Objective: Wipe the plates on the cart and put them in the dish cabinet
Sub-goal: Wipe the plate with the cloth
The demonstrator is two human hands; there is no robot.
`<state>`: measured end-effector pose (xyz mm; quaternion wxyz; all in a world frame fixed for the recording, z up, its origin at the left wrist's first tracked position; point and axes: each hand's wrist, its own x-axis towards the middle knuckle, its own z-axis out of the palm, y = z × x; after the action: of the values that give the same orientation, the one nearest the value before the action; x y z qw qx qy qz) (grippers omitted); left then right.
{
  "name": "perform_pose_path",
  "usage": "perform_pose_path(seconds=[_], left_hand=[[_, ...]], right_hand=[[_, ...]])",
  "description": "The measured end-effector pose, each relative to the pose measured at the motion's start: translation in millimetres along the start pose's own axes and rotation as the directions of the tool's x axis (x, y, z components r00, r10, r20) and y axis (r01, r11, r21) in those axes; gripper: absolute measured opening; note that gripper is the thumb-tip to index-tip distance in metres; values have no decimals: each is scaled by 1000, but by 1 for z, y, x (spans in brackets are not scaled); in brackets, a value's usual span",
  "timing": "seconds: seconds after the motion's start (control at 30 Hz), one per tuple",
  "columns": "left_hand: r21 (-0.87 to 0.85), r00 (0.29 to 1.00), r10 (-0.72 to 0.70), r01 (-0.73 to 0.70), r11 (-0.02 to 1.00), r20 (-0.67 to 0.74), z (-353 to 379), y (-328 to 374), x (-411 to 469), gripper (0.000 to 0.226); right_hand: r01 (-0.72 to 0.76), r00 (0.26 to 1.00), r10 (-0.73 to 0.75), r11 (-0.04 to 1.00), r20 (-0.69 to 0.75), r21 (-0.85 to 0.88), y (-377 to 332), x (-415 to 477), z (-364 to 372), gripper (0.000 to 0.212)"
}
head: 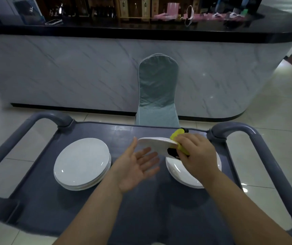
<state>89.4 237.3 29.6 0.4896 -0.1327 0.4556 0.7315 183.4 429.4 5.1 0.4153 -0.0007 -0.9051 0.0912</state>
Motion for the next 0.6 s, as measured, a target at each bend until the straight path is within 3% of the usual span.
perform_pose_path(seconds=[0.13, 0.2, 0.37, 0.43, 0.5, 0.6], left_hand=[[-216, 997, 29, -45, 975, -76, 21, 7, -4, 28], [-234, 994, 13, -39, 971, -110, 20, 10, -4, 17], [-192, 995, 84, -94, 977, -57, 13, 1, -4, 18], [-149, 989, 142, -147, 978, -41, 9, -2, 0, 21], [-66, 974, 224, -227, 972, -41, 2, -3, 3, 27], [35, 947, 320, -319, 947, -26, -8, -4, 7, 37]], right_hand=[[204, 979, -204, 979, 6, -25, -6, -6, 11, 26], [260, 966, -260, 966, 7, -7, -3, -8, 10, 33], [341, 936, -345, 938, 64, 65, 14, -18, -5, 26], [265, 960, -274, 956, 53, 124, 20, -18, -14, 19], [28, 997, -41, 979, 60, 201, 23, -5, -22, 12], [-294, 956, 289, 948, 51, 122, 28, 38, -22, 14]])
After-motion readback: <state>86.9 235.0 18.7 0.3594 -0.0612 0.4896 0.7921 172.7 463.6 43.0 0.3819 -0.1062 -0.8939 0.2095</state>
